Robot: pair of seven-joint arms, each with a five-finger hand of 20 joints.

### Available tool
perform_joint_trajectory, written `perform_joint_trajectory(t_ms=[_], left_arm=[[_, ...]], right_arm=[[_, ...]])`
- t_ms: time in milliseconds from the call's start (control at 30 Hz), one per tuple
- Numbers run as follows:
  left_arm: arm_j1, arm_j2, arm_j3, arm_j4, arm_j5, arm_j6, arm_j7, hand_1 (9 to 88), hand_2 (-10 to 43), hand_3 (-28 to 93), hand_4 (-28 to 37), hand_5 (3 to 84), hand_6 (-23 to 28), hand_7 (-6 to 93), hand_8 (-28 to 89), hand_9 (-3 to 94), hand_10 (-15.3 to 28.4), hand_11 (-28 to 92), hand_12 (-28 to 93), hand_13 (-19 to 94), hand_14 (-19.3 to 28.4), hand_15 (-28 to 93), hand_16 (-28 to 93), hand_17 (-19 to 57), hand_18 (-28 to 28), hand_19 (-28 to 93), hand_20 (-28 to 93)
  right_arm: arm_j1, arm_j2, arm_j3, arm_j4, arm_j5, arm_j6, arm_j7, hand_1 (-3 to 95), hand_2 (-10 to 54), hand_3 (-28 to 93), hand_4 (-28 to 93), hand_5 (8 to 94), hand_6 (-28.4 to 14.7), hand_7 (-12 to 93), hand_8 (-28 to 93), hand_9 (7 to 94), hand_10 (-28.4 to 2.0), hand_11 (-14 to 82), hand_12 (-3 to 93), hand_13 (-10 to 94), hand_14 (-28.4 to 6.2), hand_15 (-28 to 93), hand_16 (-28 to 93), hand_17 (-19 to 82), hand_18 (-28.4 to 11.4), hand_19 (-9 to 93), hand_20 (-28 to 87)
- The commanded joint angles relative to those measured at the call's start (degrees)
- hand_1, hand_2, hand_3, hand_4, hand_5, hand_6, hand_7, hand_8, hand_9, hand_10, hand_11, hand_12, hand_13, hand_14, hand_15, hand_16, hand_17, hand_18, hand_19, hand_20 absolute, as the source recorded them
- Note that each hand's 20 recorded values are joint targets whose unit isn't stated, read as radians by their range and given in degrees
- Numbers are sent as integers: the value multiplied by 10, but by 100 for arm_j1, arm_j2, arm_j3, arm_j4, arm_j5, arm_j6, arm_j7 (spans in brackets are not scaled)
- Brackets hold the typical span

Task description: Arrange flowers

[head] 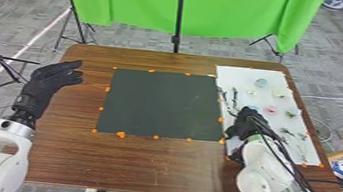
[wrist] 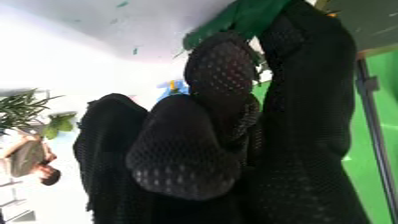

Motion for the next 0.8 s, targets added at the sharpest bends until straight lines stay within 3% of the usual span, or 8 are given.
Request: perform_joint_trajectory(t_ms=[33,400,467,533,567,600,667,800], left_arm=[[56,-50,-25,-8,-56,-79,-14,317,1,597,-174,440,56,97,-46,425,154,178,134,361,199,225,-10,82,136,158,159],[35,-35,-10,1,-62,-116,-18,319,2,596,-171,439,57,97,-46,421,153,178,135,360,197,224,-10,84,135,153,160],[36,-36,-5,-1,-57,-121,-19,319,1,596,-170,439,57,97,-46,421,153,179,135,359,197,224,-9,84,134,153,160],[34,-38,-3,2,-53,-125,-25,319,1,596,-171,439,57,97,-46,421,153,179,135,359,198,224,-9,83,135,153,161],[52,-41,-9,-9,-51,-121,-15,320,1,595,-172,439,57,97,-46,421,154,179,135,359,197,224,-9,83,135,153,161],[42,-36,-6,-1,-49,-134,-16,319,1,595,-172,439,57,97,-46,421,153,179,135,360,197,224,-9,83,135,153,161],[56,-40,-16,-3,-56,-134,-16,319,1,596,-172,439,58,97,-46,422,152,180,135,359,197,224,-9,83,135,153,162],[24,-25,-6,13,-67,-135,-16,317,1,596,-172,439,57,98,-46,423,152,180,135,360,198,224,-10,83,135,154,162]], right_arm=[[-426,418,365,-357,73,309,-134,897,-95,-208,669,572,-96,673,190,874,-148,410,452,937,4,666,277,755,-60,912,532],[-519,530,737,-870,108,618,-319,887,-95,-184,673,572,-96,681,189,871,-151,423,447,937,2,671,286,750,-68,931,525],[-563,556,616,-767,-201,1082,-393,886,-95,-181,672,572,-95,681,189,871,-150,424,447,937,2,672,286,750,-67,931,524],[-680,555,723,-853,-150,802,-405,648,-95,444,196,562,-84,674,223,866,-141,419,441,937,3,656,308,738,-64,931,517],[-772,571,779,-906,17,948,-489,616,-95,515,132,561,-79,664,227,864,-139,412,438,937,4,648,314,735,-62,932,509],[-843,576,824,-949,35,1003,-537,525,-95,557,55,588,-79,523,192,838,-155,353,372,930,-21,562,324,713,-64,905,471],[-971,638,925,-1047,-44,963,-629,363,-95,606,-32,626,-82,293,-10,775,-190,217,262,905,-58,446,324,666,-86,869,422],[-1205,715,1146,-1300,146,1274,-793,206,-89,551,-75,546,-94,74,-44,598,-220,72,155,867,-101,349,284,615,-119,828,368]])
